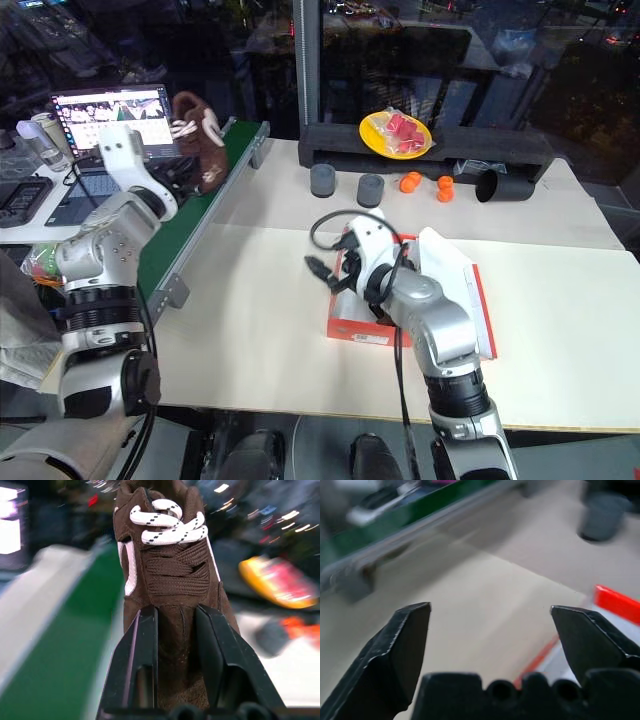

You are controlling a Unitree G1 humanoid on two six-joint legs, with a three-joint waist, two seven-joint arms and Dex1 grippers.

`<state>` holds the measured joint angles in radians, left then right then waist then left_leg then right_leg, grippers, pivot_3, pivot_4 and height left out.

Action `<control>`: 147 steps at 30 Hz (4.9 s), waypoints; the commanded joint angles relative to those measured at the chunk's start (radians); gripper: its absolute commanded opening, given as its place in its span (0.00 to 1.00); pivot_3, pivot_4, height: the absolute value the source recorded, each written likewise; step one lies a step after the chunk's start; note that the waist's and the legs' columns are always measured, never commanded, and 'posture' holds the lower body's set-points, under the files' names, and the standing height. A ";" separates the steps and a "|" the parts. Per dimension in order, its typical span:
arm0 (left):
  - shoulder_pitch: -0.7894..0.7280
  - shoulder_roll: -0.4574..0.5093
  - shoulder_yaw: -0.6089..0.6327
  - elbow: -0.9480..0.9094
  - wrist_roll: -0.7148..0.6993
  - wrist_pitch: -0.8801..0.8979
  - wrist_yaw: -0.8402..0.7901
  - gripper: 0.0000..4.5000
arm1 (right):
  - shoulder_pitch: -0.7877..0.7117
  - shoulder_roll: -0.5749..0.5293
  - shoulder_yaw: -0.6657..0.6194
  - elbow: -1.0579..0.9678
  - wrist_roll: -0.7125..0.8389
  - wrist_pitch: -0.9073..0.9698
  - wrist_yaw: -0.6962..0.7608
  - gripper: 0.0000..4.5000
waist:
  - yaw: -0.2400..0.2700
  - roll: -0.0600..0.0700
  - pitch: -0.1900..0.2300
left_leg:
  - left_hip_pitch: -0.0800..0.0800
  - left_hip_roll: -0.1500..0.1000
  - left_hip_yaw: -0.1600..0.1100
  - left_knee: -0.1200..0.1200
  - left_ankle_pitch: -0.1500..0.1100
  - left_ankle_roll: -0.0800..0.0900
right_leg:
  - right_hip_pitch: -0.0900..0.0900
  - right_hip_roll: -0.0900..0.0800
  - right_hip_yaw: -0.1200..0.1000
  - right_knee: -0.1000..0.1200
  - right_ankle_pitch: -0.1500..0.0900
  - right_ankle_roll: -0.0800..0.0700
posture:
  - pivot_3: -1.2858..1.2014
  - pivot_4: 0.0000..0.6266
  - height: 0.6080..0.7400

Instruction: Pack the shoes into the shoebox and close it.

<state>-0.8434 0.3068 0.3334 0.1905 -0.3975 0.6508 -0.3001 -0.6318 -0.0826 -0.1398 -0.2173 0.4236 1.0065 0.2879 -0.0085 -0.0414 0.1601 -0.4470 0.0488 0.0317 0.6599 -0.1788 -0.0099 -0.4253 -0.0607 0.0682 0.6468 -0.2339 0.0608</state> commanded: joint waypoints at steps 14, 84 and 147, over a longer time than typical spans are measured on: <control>0.095 -0.101 -0.209 -0.293 -0.178 0.176 -0.113 0.26 | -0.308 0.116 -0.462 0.172 0.416 0.366 -0.338 1.00 | -0.018 0.001 0.000 | 0.000 0.000 -0.001 -0.001 0.000 0.001 | 0.000 0.000 0.000 -0.001 0.000 0.000 | 0.52 0.24 0.84; 0.176 0.440 -0.475 -0.198 -0.068 -0.119 -0.995 0.73 | -0.105 0.153 -0.261 0.140 0.012 0.493 -0.510 0.97 | -0.032 0.008 0.004 | 0.001 0.000 -0.001 -0.007 0.000 0.001 | -0.001 0.001 0.000 -0.006 -0.001 -0.001 | 0.52 0.24 0.84; 0.095 0.325 -0.515 -0.066 0.070 -0.234 -1.042 0.73 | 0.143 -0.032 -0.640 0.268 0.561 0.086 -1.122 0.01 | -0.034 0.008 0.005 | 0.002 0.000 -0.001 -0.011 0.002 0.005 | 0.003 0.001 0.002 -0.013 -0.001 0.001 | 0.52 0.24 0.84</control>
<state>-0.7192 0.6250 -0.2044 0.1479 -0.3201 0.4184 -1.3439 -0.4705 -0.1089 -0.7490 0.0126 1.0081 1.1726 -0.8376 -0.0429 -0.0329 0.1648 -0.4450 0.0484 0.0311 0.6488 -0.1767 -0.0045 -0.4222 -0.0595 0.0701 0.6335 -0.2351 0.0614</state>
